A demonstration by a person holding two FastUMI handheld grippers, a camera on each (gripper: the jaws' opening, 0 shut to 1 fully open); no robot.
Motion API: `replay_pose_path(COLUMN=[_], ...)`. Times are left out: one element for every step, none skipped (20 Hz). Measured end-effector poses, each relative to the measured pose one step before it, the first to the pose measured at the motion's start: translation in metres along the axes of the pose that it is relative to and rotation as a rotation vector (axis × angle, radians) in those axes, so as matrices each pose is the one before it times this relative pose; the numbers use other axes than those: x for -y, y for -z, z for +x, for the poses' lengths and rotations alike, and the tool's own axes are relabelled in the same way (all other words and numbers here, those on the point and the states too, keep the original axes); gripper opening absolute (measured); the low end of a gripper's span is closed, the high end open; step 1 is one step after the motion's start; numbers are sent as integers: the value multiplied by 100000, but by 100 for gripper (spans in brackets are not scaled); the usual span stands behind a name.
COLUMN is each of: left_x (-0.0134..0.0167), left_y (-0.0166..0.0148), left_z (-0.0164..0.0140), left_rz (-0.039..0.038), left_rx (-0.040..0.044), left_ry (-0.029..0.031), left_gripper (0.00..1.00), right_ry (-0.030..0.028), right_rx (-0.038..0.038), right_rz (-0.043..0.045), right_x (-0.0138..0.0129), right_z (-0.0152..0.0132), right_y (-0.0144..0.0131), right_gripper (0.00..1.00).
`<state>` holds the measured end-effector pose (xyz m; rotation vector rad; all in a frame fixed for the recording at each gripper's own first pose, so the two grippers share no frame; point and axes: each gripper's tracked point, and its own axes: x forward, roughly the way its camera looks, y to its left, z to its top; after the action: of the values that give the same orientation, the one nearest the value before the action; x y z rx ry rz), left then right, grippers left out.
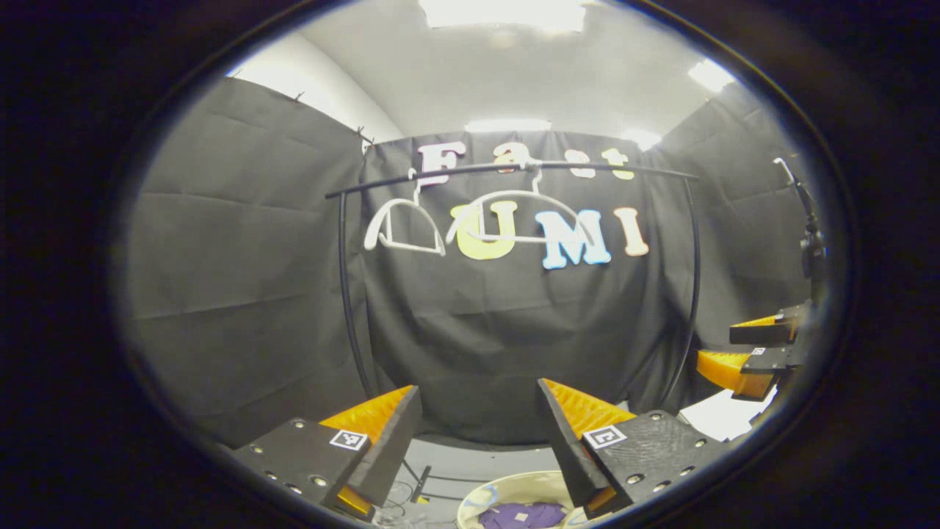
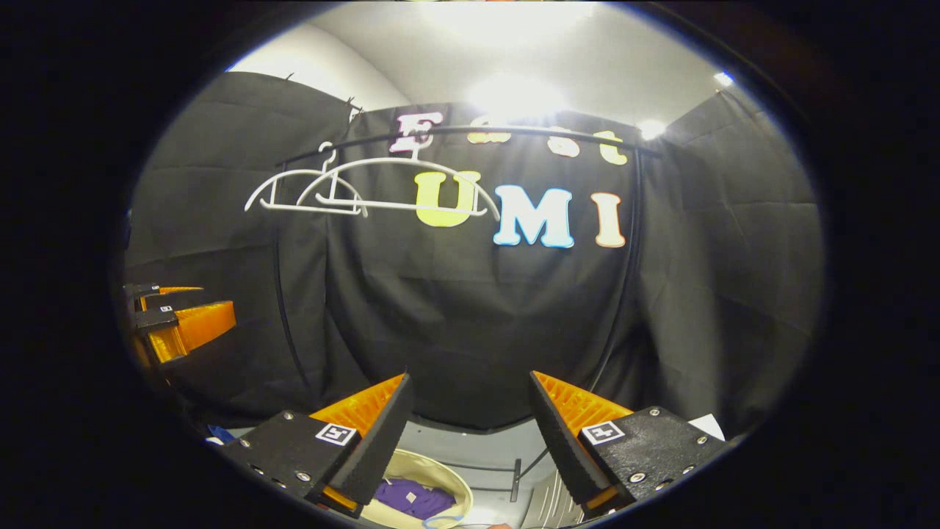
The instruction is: Grasp the clothes on the hanger with both hands and then place them into the laundry hamper below.
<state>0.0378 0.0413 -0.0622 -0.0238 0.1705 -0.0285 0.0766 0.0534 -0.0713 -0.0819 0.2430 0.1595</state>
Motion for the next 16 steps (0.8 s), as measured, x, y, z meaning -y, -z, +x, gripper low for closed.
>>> replay_pose_path(left_x=[-53,22,-121,119,-85,-9,-277,-447,-333,-272,-47,-37,-237,-18,-207,-256], left_y=[-629,-787,-750,-452,-463,-698,-713,-777,-508,-523,-529,-363,-285,-168,-204,-221], left_z=[-262,-281,-277,44,-178,-228,-270,-204,-215,-333,-111,-167,-102,93,12,-65], left_rz=[-266,-268,-76,190,170,77,2,-10,208,389,527,485,500,369,398,451], left_rx=[1421,1505,1233,934,874,1009,1336,1153,1087,920,1212,1118,910,864,696,307], left_ry=[-128,242,1,395,-45,115,18,-9,157,-120,44,-175,-170,-132,-210,-417], left_gripper=[92,93,94,96,84,84,84,84,96,96,96,96,96,96,96,96], right_ry=[739,737,773,694,1309,696,940,1019,799,869,919,821,775,1018,1079,1187], right_rx=[2017,1948,1424,1630,2121,2063,1528,1491,1175,1402,1421,1257,1131,1511,1012,886], right_rz=[403,320,314,145,451,14,27,-149,20,27,101,446,544,911,600,690], right_x=[345,426,468,436,627,368,399,471,431,486,403,170,304,408,292,350], right_z=[-336,-252,-238,-295,-336,-253,-233,-306,-348,-441,-330,-85,-251,-175,-205,-309], right_y=[-1032,-907,-672,-806,-831,-830,-558,-594,-651,-548,-699,-307,-337,-368,-197,-188], right_gripper=[96,95,95,96,95,95,95,95,96,96,96,96,96,96,96,95])
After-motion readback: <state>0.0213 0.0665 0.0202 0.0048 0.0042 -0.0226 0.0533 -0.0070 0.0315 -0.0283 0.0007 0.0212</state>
